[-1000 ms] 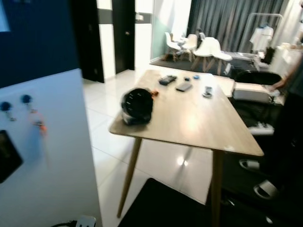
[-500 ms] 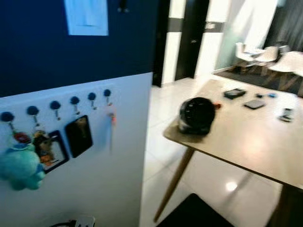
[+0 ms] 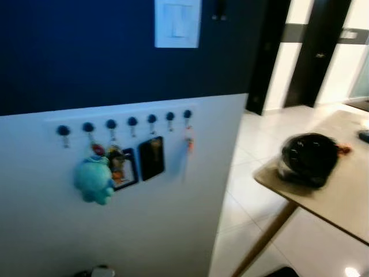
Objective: Hang keys on a hook
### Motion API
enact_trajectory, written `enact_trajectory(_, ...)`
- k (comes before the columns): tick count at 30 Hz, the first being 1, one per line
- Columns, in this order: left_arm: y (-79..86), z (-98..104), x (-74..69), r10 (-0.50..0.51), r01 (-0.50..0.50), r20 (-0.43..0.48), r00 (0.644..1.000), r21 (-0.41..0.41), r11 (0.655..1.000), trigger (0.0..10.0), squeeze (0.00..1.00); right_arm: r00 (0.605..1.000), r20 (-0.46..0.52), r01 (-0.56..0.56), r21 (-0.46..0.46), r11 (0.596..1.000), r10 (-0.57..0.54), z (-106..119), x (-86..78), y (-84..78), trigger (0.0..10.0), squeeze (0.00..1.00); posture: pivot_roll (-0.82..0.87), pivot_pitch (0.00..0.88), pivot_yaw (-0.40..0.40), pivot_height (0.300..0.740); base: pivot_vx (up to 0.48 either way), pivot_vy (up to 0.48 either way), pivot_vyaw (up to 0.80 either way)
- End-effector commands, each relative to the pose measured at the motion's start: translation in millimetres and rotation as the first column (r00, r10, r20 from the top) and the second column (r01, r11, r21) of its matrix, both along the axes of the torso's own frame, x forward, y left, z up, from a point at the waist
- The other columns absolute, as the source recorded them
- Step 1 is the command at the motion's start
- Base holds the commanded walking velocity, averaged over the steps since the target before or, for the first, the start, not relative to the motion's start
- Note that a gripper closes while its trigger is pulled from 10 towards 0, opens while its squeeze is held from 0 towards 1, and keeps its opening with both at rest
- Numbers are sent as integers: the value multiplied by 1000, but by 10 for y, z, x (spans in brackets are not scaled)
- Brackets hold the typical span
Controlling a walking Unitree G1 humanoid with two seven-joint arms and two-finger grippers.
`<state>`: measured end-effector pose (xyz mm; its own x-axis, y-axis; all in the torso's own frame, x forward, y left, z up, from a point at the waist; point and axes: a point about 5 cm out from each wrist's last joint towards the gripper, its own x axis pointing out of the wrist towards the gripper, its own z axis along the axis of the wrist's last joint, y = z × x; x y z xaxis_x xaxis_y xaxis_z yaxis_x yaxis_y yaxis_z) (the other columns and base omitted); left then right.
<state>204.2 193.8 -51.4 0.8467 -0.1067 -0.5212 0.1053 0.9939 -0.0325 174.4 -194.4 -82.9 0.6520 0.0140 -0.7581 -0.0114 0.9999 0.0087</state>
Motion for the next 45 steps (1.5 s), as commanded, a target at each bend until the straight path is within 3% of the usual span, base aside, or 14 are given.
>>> enact_trajectory(1, -13, -7, 2, -12, 12, -13, 1000, -3, 1000, 10000, 0, 1000, 0, -1, -3, 1000, 1, -2, -10, -6, 10000, 0, 104, 31, -51, 740, 0, 0, 800)
enact_trajectory(31, 21, 2, 14, -9, 9, -17, 1000, 5, 1000, 10000, 0, 1000, -11, 4, 2, 1000, -3, -19, -38, 15, 10000, 0, 110, 30, -48, 740, 0, 0, 800)
enact_trajectory(45, 12, 9, 29, -5, 5, -14, 1000, 5, 1000, 10000, 0, 999, -28, 45, 14, 999, -44, -37, -71, 1, 10000, 0, 105, 33, -46, 740, 0, 0, 0)
